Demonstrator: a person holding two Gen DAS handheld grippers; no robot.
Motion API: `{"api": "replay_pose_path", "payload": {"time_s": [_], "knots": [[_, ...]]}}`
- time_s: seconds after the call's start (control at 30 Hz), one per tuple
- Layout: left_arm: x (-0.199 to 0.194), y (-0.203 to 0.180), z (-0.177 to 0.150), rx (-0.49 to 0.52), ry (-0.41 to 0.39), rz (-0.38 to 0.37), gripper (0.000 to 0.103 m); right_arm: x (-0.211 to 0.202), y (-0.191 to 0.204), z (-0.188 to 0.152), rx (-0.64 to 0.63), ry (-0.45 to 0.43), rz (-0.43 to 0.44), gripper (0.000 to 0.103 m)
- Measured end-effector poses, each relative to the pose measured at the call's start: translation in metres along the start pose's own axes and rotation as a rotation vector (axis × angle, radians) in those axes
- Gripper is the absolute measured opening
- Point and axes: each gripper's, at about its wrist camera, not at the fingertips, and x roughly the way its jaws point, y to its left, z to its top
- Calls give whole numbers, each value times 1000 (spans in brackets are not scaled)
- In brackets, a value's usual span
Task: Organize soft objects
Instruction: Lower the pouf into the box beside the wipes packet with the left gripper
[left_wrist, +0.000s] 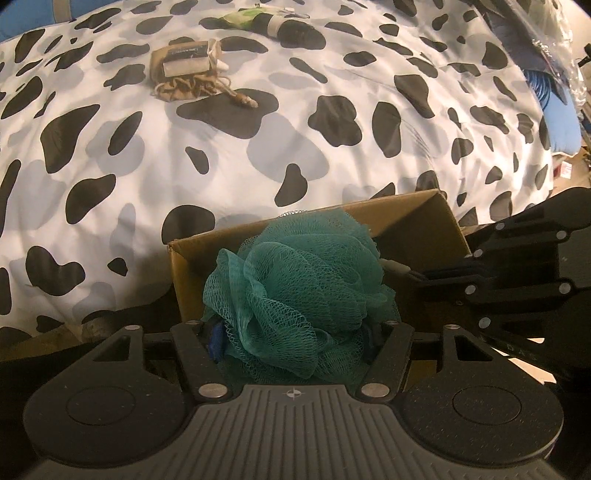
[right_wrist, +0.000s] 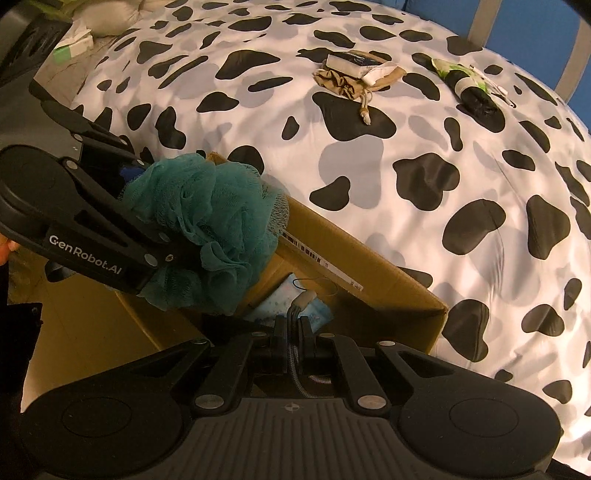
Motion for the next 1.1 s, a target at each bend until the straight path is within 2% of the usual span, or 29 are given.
{"api": "replay_pose_path", "payload": {"time_s": [0.07,0.1,0.13,0.2,0.23,0.4,1.1], "knots": [[3,0,2,-5,12,15,70,-1,-1,1,2,-3,3,15],[4,0,2,-8,18,25,73,-1,-1,1,2,-5,5,35],[5,1,2,-12,24,32,75,-3,0,2,-2,-11,5,65],[7,2,3,-20,36,42,78,-5,4,2,-24,-22,-4,96],[8,3,3,-24,39,47,79,-6,6,2,-38,-26,-4,100],[5,5,4,-35,27,45,86,2,10,2,-65,22,-28,103],[3,13,6,-88,11,76,86,10,-9,2,33,64,-102,103]]}}
